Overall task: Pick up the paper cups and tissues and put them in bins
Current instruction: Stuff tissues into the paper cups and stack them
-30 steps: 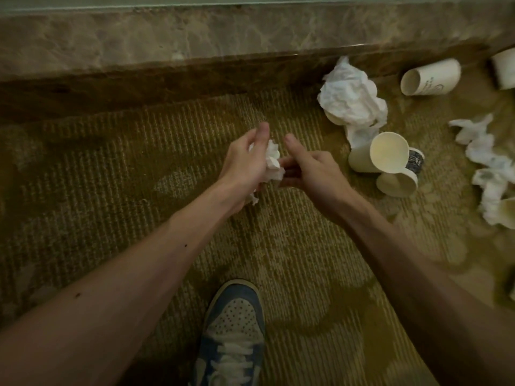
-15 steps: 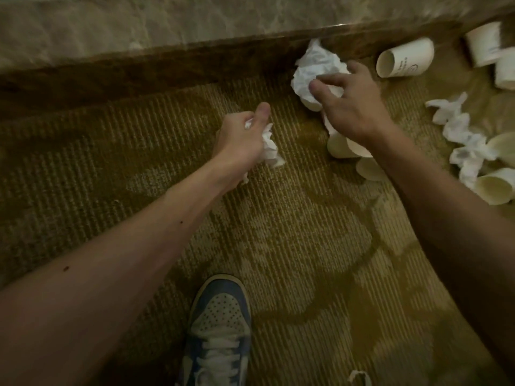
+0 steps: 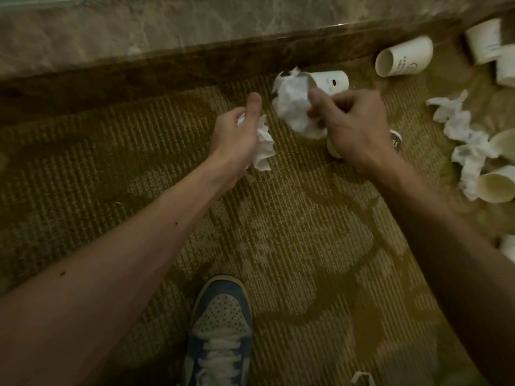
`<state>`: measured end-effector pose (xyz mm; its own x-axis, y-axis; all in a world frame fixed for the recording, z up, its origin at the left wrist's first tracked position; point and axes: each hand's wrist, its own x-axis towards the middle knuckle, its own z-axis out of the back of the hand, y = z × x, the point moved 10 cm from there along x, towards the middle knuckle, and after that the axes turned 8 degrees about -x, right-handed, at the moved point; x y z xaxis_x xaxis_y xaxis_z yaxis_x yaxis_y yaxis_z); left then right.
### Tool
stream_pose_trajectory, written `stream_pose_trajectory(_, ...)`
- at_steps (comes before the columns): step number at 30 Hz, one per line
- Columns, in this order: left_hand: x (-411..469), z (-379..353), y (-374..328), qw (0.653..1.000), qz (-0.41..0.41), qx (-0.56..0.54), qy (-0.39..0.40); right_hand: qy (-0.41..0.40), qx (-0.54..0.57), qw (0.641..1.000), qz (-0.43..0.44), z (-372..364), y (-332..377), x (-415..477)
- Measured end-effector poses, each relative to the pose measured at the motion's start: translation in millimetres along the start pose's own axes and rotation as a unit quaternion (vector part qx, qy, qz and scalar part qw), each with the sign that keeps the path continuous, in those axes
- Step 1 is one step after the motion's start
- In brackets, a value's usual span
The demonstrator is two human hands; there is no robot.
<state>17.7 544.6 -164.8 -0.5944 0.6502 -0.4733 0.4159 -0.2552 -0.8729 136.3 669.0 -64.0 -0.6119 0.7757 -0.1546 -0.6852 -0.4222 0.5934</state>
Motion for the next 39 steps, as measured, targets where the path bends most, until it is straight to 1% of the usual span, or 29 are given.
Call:
stream_pose_trajectory(3,-7.0,-2.5,-1.6,1.0,0.004,-0.019,0.005,0.076,0.108,0.991,-0.015,-29.0,4.0,-29.2)
stream_pose_trajectory(5,-11.3,-8.0,-3.9,1.0,0.001,0.01,0.022,0.12,0.203,0.97,-0.053,-47.1,1.9,-41.9)
stream_pose_trajectory(7,-17.3,-20.3,-2.4,0.997,0.011,0.045,0.065,0.149,0.28,0.945,-0.083,-60.2,0.8,-49.2)
stream_pose_trajectory(8,-21.4,-29.1,-0.8,0.994,0.021,0.044,0.097,0.156,0.311,0.933,-0.092,-64.7,0.9,-51.6)
stream_pose_trajectory(10,-30.3,-43.7,3.0,0.987,0.045,0.02,0.153,0.163,0.387,0.901,-0.11,-71.7,0.7,-55.2)
stream_pose_trajectory(12,-35.7,-54.3,7.3,0.979,0.07,-0.024,0.19,0.164,0.482,0.847,-0.153,-78.5,-3.8,-58.6)
stream_pose_trajectory(13,-36.6,-56.9,10.5,0.977,0.085,-0.044,0.193,0.161,0.517,0.822,-0.179,-80.9,-8.8,-60.2)
stream_pose_trajectory(14,-36.0,-57.6,14.2,0.976,0.099,-0.06,0.185,0.154,0.536,0.805,-0.202,-81.9,-15.2,-61.2)
stream_pose_trajectory(15,-35.0,-57.0,17.9,0.977,0.106,-0.071,0.173,0.147,0.542,0.799,-0.216,-81.5,-21.5,-61.8)
stream_pose_trajectory(16,-33.8,-56.9,20.1,0.978,0.103,-0.077,0.163,0.141,0.535,0.804,-0.216,-79.8,-26.8,-61.7)
stream_pose_trajectory(17,-33.1,-57.4,20.9,0.98,0.094,-0.079,0.158,0.137,0.519,0.817,-0.208,-77.3,-31.0,-61.1)
stream_pose_trajectory(20,-31.5,-60.9,22.0,0.98,0.075,-0.095,0.157,0.106,0.445,0.874,-0.163,-61.5,-42.4,-59.8)
stream_pose_trajectory(21,-29.9,-60.4,22.3,0.982,0.072,-0.088,0.149,0.081,0.406,0.898,-0.15,-52.1,-48.8,-58.6)
stream_pose_trajectory(23,-24.8,-57.4,23.6,0.989,0.063,-0.043,0.127,0.004,0.284,0.949,-0.133,-25.4,-67.3,-55.2)
stream_pose_trajectory(24,-22.8,-57.9,23.8,0.991,0.058,-0.024,0.122,-0.047,0.211,0.967,-0.132,-8.3,-77.4,-54.0)
stream_pose_trajectory(25,-21.5,-59.5,23.3,0.991,0.053,-0.01,0.121,-0.098,0.135,0.976,-0.136,9.1,-87.8,-53.6)
stream_pose_trajectory(26,-20.5,-61.4,22.2,0.991,0.047,0.001,0.122,-0.136,0.059,0.979,-0.141,23.9,-96.2,-53.0)
stream_pose_trajectory(27,-19.7,-63.2,20.8,0.992,0.04,0.009,0.122,-0.149,-0.008,0.978,-0.144,33.2,-102.7,-50.8)
stream_pose_trajectory(28,-18.7,-65.1,20.4,0.992,0.034,0.017,0.121,-0.141,-0.056,0.978,-0.145,36.3,-107.9,-46.9)
stream_pose_trajectory(31,-17.8,-70.2,23.1,0.992,0.034,0.034,0.117,-0.07,-0.146,0.979,-0.127,26.5,-113.6,-33.8)
stream_pose_trajectory(34,-16.5,-66.5,25.7,0.994,0.049,0.035,0.091,-0.028,-0.232,0.968,-0.097,12.2,-112.8,-23.5)
stream_pose_trajectory(36,-15.6,-59.6,23.4,0.996,0.05,0.032,0.067,-0.018,-0.268,0.959,-0.09,6.3,-110.4,-19.1)
stream_pose_trajectory(39,-14.4,-44.1,20.1,0.998,0.05,0.03,0.036,-0.041,-0.241,0.966,-0.08,3.8,-98.3,-21.4)
